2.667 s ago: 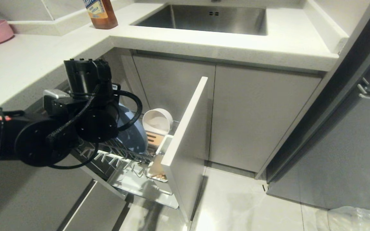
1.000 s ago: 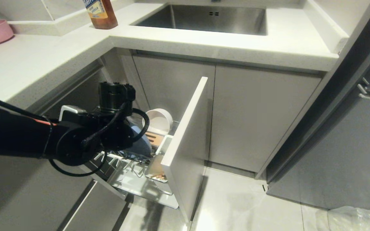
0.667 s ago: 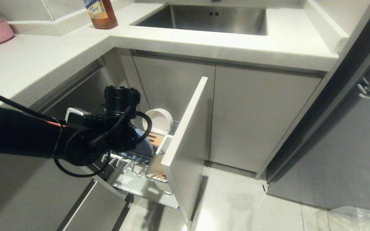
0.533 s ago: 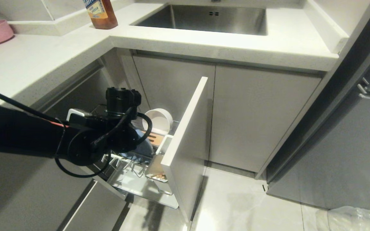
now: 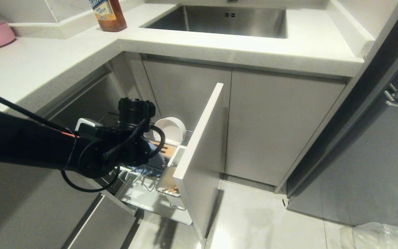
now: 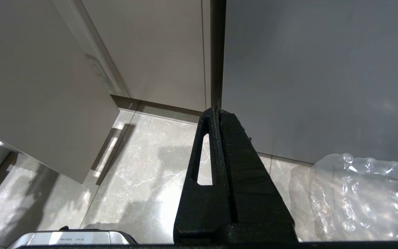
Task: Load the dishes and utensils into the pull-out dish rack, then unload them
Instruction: Pick up the plate and place it in the cupboard
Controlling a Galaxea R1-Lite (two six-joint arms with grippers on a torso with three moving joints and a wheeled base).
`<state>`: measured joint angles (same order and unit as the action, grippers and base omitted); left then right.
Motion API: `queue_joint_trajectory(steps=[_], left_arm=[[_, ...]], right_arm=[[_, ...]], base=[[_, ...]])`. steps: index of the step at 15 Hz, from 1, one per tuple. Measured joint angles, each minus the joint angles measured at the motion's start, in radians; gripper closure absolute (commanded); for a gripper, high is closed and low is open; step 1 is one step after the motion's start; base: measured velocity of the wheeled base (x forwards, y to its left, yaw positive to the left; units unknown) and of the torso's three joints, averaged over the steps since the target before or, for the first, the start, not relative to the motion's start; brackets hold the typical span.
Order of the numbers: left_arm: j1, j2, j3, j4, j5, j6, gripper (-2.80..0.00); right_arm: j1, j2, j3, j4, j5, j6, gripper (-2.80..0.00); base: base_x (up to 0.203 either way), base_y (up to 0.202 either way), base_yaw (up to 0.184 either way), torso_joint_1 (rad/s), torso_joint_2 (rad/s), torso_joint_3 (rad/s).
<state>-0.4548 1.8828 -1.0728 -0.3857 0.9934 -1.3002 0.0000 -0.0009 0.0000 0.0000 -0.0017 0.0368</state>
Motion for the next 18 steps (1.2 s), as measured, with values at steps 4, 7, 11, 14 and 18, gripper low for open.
queue_joint_trajectory(steps=[4, 7, 11, 14, 18], left_arm=[[0.002, 0.001, 0.001, 0.001, -0.001, 0.000, -1.63], [0.003, 0.000, 0.002, 0.013, -0.002, 0.005, -2.80], [0.002, -0.010, 0.001, 0.030, -0.002, 0.005, -2.80], [-0.005, -0.038, 0.001, 0.061, -0.001, 0.004, -2.80], [-0.034, -0.110, -0.001, 0.162, -0.001, 0.004, -2.80]], right_arm=[[0.000, 0.000, 0.000, 0.000, 0.000, 0.000, 0.00], [0.000, 0.000, 0.000, 0.000, 0.000, 0.000, 0.00], [0.000, 0.000, 0.000, 0.000, 0.000, 0.000, 0.00], [0.000, 0.000, 0.000, 0.000, 0.000, 0.000, 0.00], [0.000, 0.000, 0.000, 0.000, 0.000, 0.000, 0.00]], base=[[0.000, 0.000, 0.000, 0.000, 0.00, 0.000], [0.000, 0.000, 0.000, 0.000, 0.00, 0.000], [0.000, 0.000, 0.000, 0.000, 0.00, 0.000], [0.000, 0.000, 0.000, 0.000, 0.00, 0.000], [0.000, 0.000, 0.000, 0.000, 0.00, 0.000]])
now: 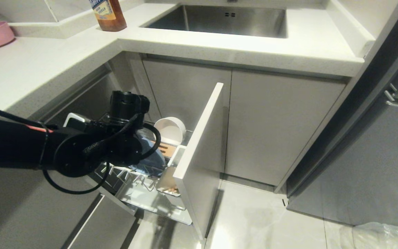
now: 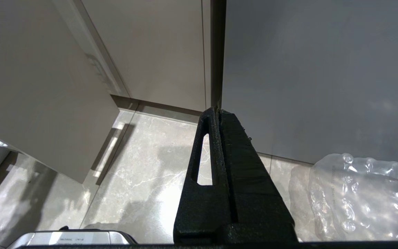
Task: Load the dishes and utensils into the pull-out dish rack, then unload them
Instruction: Pick up the plate and place it in the cupboard, then take the plate out of the cupboard
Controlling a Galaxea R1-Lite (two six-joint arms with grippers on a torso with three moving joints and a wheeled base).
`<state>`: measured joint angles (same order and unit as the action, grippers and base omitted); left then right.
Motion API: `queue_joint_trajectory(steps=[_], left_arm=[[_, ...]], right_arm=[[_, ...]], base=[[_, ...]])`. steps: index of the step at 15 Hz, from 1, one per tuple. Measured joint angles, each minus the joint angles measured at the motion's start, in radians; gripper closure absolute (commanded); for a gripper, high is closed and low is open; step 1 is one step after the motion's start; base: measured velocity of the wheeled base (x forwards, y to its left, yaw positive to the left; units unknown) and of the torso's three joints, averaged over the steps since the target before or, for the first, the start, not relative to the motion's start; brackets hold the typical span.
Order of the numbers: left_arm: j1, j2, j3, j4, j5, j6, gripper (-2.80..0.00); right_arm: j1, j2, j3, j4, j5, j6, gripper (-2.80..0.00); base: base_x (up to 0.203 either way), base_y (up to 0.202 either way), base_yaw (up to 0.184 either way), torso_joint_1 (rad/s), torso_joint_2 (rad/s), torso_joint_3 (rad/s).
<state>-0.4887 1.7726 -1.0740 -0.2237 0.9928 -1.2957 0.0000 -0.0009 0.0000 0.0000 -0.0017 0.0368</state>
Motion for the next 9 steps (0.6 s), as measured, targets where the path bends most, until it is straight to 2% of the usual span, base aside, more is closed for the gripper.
queue_joint_trajectory(steps=[3, 4, 5, 9], left_arm=[[-0.038, -0.084, -0.013, 0.154, 0.000, -0.004, -2.80], [-0.050, -0.113, -0.018, 0.200, 0.000, -0.005, -1.52], [-0.063, -0.146, -0.020, 0.241, 0.000, -0.005, 0.00], [-0.122, -0.272, -0.040, 0.398, 0.000, 0.001, 0.00]], right_arm=[[0.000, 0.000, 0.000, 0.000, 0.000, 0.000, 0.00], [0.000, 0.000, 0.000, 0.000, 0.000, 0.000, 0.00], [0.000, 0.000, 0.000, 0.000, 0.000, 0.000, 0.00], [0.000, 0.000, 0.000, 0.000, 0.000, 0.000, 0.00]], base=[[0.000, 0.000, 0.000, 0.000, 0.00, 0.000], [0.000, 0.000, 0.000, 0.000, 0.00, 0.000], [0.000, 0.000, 0.000, 0.000, 0.00, 0.000], [0.000, 0.000, 0.000, 0.000, 0.00, 0.000]])
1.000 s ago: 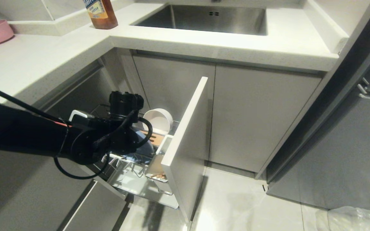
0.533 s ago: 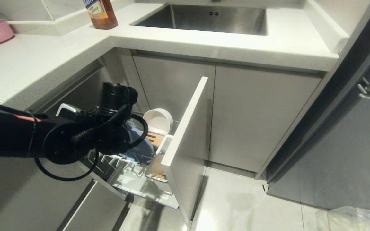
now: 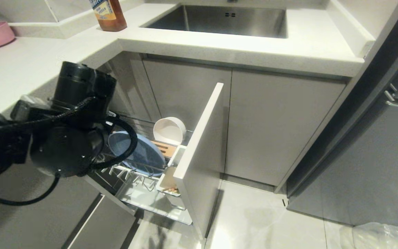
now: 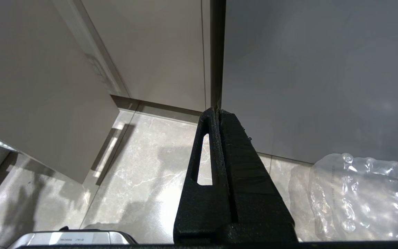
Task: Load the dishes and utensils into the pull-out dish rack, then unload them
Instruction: Take the plate out of the cupboard
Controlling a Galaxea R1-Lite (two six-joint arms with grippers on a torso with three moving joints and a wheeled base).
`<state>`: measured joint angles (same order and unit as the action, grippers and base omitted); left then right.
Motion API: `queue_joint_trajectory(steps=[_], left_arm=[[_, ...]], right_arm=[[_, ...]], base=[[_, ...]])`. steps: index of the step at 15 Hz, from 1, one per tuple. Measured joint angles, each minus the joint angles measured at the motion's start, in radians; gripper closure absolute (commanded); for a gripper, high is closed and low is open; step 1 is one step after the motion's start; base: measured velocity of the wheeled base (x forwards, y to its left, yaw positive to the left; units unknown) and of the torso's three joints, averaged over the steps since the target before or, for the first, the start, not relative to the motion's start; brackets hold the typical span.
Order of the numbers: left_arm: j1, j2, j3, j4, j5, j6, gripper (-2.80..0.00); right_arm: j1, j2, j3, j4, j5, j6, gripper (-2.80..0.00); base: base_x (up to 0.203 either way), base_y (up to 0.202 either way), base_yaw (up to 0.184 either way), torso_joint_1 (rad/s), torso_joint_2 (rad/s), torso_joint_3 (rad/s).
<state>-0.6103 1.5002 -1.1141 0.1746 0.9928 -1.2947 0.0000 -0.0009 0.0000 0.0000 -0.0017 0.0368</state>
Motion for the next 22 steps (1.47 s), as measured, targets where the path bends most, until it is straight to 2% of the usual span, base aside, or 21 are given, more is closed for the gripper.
queue_joint_trajectory(steps=[1, 3, 5, 7, 9, 11, 14, 17, 20, 22], left_arm=[[-0.019, -0.034, -0.020, 0.045, 0.000, 0.007, 0.00], [-0.055, -0.102, -0.071, 0.110, 0.000, 0.065, 0.00], [-0.073, -0.179, -0.128, 0.120, 0.000, 0.202, 0.00], [-0.077, -0.255, -0.183, 0.120, -0.012, 0.369, 0.00], [-0.050, -0.335, -0.216, 0.121, -0.065, 0.517, 0.00], [0.046, -0.423, -0.235, 0.121, -0.183, 0.654, 0.00], [0.212, -0.585, -0.237, 0.124, -0.445, 0.838, 0.00], [0.353, -0.757, -0.158, 0.122, -0.682, 0.995, 0.00], [0.444, -0.933, -0.001, 0.123, -0.831, 1.101, 0.00], [0.485, -1.046, 0.122, 0.121, -0.882, 1.145, 0.00]], right_arm=[[0.000, 0.000, 0.000, 0.000, 0.000, 0.000, 0.00], [0.000, 0.000, 0.000, 0.000, 0.000, 0.000, 0.00], [0.000, 0.000, 0.000, 0.000, 0.000, 0.000, 0.00], [0.000, 0.000, 0.000, 0.000, 0.000, 0.000, 0.00], [0.000, 0.000, 0.000, 0.000, 0.000, 0.000, 0.00], [0.000, 0.000, 0.000, 0.000, 0.000, 0.000, 0.00], [0.000, 0.000, 0.000, 0.000, 0.000, 0.000, 0.00], [0.000, 0.000, 0.000, 0.000, 0.000, 0.000, 0.00], [0.000, 0.000, 0.000, 0.000, 0.000, 0.000, 0.00], [0.000, 0.000, 0.000, 0.000, 0.000, 0.000, 0.00]], base=[[0.000, 0.000, 0.000, 0.000, 0.00, 0.000], [0.000, 0.000, 0.000, 0.000, 0.00, 0.000], [0.000, 0.000, 0.000, 0.000, 0.00, 0.000], [0.000, 0.000, 0.000, 0.000, 0.00, 0.000], [0.000, 0.000, 0.000, 0.000, 0.00, 0.000], [0.000, 0.000, 0.000, 0.000, 0.00, 0.000], [0.000, 0.000, 0.000, 0.000, 0.00, 0.000], [0.000, 0.000, 0.000, 0.000, 0.00, 0.000], [0.000, 0.000, 0.000, 0.000, 0.00, 0.000], [0.000, 0.000, 0.000, 0.000, 0.00, 0.000]])
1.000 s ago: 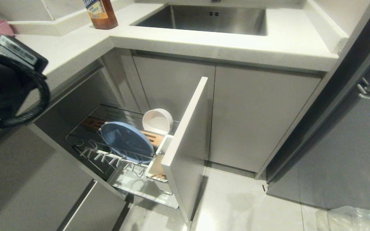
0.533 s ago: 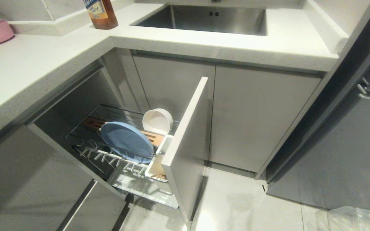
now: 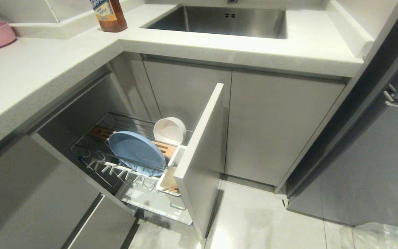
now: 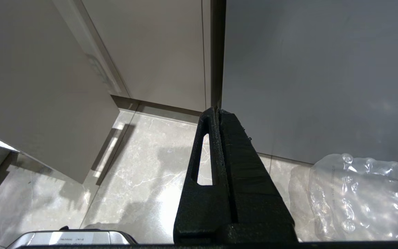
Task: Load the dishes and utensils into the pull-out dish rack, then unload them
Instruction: Take the plate out of the cupboard
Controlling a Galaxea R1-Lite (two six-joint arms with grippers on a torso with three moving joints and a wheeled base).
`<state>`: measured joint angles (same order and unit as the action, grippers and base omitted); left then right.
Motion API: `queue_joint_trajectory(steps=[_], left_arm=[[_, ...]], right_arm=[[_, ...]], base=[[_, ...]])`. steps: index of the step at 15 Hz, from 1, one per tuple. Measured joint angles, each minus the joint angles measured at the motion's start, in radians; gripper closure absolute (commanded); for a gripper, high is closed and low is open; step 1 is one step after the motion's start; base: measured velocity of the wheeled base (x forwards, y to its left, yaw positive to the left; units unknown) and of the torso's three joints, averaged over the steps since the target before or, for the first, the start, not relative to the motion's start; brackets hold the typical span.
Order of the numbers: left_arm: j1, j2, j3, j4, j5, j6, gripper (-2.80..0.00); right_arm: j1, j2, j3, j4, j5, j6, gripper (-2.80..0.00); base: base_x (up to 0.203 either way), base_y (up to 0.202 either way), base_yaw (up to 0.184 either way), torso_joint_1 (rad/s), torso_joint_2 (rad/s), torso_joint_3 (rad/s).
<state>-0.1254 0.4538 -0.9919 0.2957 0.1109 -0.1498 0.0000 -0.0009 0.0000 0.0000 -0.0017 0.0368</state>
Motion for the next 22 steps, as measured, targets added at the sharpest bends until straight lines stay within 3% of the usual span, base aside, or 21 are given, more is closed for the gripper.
queue_joint_trajectory(steps=[3, 7, 10, 13, 14, 17, 22], left_arm=[[0.067, -0.159, 0.211, -0.011, -0.046, 0.068, 0.00], [0.105, -0.348, 0.499, -0.061, -0.093, 0.142, 0.00], [0.110, -0.424, 0.708, -0.207, -0.086, 0.166, 0.00], [0.111, -0.449, 0.924, -0.424, -0.086, 0.205, 0.00], [0.111, -0.451, 0.956, -0.470, -0.088, 0.203, 0.00], [0.112, -0.455, 0.990, -0.354, -0.094, 0.179, 0.00], [0.112, -0.456, 0.991, -0.359, -0.090, 0.168, 0.00]], right_arm=[[0.000, 0.000, 0.000, 0.000, 0.000, 0.000, 0.00], [0.000, 0.000, 0.000, 0.000, 0.000, 0.000, 0.00], [0.000, 0.000, 0.000, 0.000, 0.000, 0.000, 0.00], [0.000, 0.000, 0.000, 0.000, 0.000, 0.000, 0.00], [0.000, 0.000, 0.000, 0.000, 0.000, 0.000, 0.00], [0.000, 0.000, 0.000, 0.000, 0.000, 0.000, 0.00], [0.000, 0.000, 0.000, 0.000, 0.000, 0.000, 0.00]], base=[[0.000, 0.000, 0.000, 0.000, 0.00, 0.000], [0.000, 0.000, 0.000, 0.000, 0.00, 0.000], [0.000, 0.000, 0.000, 0.000, 0.00, 0.000], [0.000, 0.000, 0.000, 0.000, 0.00, 0.000], [0.000, 0.000, 0.000, 0.000, 0.00, 0.000], [0.000, 0.000, 0.000, 0.000, 0.00, 0.000], [0.000, 0.000, 0.000, 0.000, 0.00, 0.000]])
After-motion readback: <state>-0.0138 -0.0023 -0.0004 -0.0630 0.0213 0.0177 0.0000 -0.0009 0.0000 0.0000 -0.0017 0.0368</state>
